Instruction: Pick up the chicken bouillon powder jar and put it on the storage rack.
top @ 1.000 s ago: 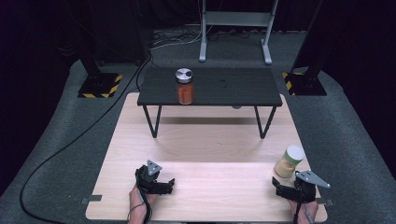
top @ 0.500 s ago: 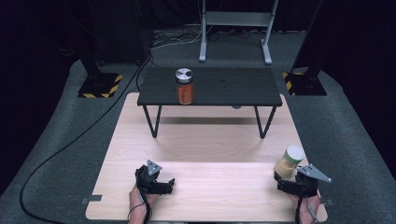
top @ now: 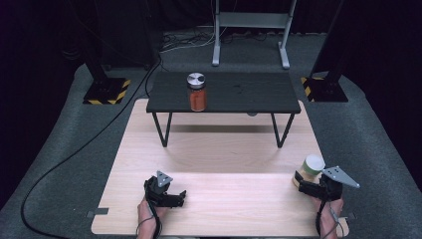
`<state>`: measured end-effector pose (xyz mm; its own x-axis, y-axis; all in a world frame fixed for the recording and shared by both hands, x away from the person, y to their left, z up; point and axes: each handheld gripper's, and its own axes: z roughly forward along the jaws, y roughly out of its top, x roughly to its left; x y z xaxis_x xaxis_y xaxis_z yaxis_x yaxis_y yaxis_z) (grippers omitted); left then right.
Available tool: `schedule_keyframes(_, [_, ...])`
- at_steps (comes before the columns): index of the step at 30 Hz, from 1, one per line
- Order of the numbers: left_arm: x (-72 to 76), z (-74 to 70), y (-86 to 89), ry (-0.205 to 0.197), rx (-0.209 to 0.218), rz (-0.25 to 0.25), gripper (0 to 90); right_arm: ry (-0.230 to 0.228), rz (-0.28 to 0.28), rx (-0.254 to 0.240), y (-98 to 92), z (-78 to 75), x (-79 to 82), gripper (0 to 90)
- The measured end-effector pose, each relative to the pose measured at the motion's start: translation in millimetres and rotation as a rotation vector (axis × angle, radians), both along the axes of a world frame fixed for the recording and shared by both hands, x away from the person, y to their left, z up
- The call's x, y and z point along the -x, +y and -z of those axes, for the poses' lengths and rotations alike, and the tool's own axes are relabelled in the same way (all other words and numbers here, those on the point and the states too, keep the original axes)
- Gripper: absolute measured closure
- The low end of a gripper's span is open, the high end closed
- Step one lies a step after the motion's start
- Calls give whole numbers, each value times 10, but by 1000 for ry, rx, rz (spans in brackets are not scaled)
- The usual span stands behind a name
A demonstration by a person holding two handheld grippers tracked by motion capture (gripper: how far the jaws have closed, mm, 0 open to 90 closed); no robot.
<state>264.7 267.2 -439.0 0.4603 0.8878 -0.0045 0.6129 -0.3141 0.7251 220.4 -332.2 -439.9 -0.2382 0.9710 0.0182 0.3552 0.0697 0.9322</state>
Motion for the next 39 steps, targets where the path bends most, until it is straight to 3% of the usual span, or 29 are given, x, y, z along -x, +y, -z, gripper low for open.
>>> schedule_keyframes(6, [0, 1, 0, 0, 1, -1, 2, -46, 1, -3, -13, 6, -5, 17])
schedule_keyframes(9, [-1, -1, 0, 1, 0, 0, 2, -79, 1, -6, -19, 29, 12, 114])
schedule_keyframes(14, [0, 1, 0, 0, 1, -1, 2, -94, -7, -49, -74, 88, 2, 225])
schedule_keyframes(16, [0, 1, -1, 0, 1, -1, 2, -123, -17, -70, -99, 144, 21, 316])
schedule_keyframes(23, [0, 1, 0, 0, 2, -1, 2, -165, -7, -65, -53, 233, 33, 331])
schedule_keyframes(30, [1, 2, -1, 0, 2, -1, 2, -169, -9, -74, -58, 228, 25, 332])
schedule_keyframes(39, [1, 1, -1, 1, 1, -1, 3, -182, -35, -92, -57, 67, 60, 331])
